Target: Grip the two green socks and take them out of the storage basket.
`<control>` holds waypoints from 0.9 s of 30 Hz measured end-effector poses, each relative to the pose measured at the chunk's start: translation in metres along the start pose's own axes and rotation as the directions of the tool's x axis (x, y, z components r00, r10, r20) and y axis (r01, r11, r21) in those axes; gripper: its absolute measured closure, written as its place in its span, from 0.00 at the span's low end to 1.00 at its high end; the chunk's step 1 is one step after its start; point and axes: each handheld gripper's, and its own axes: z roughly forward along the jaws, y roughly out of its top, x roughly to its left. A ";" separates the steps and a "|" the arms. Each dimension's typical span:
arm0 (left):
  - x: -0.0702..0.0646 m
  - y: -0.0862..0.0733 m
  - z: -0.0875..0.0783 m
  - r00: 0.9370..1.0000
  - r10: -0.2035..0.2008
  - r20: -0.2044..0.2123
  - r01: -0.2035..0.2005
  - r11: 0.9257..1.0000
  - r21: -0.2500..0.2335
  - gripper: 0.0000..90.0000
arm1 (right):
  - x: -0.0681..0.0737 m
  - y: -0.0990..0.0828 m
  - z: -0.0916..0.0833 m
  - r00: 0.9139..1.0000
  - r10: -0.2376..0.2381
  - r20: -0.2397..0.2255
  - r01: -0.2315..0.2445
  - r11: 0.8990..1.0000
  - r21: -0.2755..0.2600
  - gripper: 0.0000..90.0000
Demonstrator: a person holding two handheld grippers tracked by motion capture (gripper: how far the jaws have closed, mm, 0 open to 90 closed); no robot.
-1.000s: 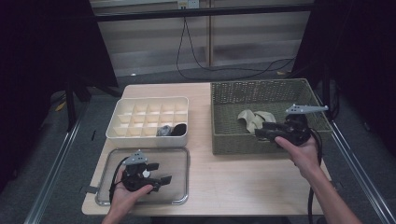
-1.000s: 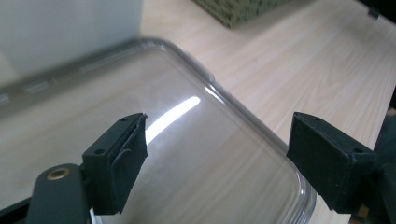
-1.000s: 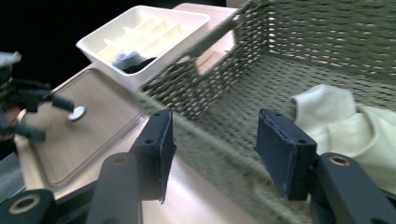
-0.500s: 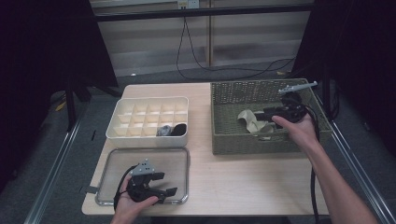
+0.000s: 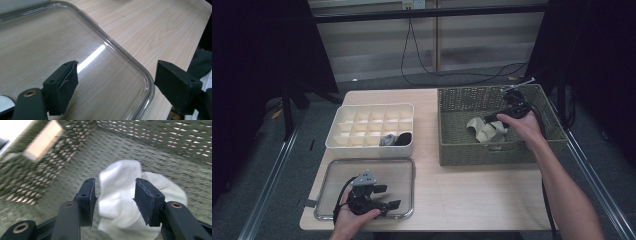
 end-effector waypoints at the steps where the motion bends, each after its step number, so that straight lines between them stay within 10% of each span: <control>1: 0.000 0.000 -0.001 1.000 0.005 -0.001 -0.005 1.000 0.001 0.21 | -0.002 0.001 0.002 1.000 0.008 0.005 -0.008 1.000 0.011 0.58; 21: 0.001 -0.001 -0.003 0.999 0.009 -0.042 -0.010 1.000 -0.022 0.19 | -0.028 0.005 0.047 0.991 0.005 0.133 -0.037 0.971 0.235 0.62; 27: 0.002 -0.003 -0.004 0.999 -0.002 -0.046 0.001 1.000 -0.030 0.19 | -0.029 0.006 0.054 0.992 0.000 0.127 -0.034 0.965 0.261 0.90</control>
